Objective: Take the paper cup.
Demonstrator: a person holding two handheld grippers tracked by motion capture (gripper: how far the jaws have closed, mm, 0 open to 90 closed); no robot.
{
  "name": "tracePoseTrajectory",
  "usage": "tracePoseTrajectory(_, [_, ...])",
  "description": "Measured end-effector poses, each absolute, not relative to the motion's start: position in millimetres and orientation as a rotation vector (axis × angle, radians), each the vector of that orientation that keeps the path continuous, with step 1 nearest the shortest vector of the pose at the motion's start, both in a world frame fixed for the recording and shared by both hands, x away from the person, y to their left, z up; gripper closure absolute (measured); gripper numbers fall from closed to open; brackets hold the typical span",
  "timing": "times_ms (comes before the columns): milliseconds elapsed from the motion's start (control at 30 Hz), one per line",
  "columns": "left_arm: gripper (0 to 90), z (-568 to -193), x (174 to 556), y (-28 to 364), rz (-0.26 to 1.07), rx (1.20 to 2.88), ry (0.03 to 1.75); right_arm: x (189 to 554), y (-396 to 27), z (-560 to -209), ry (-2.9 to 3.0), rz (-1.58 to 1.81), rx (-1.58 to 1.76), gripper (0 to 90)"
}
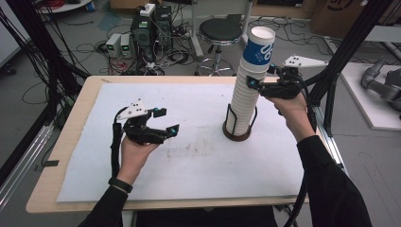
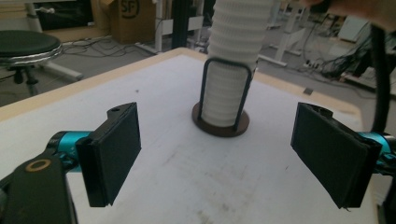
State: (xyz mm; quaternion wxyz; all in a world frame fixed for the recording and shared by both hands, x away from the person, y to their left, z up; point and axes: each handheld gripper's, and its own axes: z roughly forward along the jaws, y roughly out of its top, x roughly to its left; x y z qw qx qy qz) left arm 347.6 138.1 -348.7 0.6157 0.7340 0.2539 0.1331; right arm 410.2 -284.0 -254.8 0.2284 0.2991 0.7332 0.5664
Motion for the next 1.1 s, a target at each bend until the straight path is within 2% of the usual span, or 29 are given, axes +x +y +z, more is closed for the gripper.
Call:
tracePoseTrajectory(600, [15.9,-257.6,384.2,70.8,0.333,1.696,0.466,409.5,-283.5,-254.4,2.014,1.549,0.819,13.8])
tracePoseTrajectory(1100, [15.9,-192.6,412.9,12.2,0.294,1.667,0.403,408.9,-282.4,-254.5,2.005,1.546,0.82,13.9])
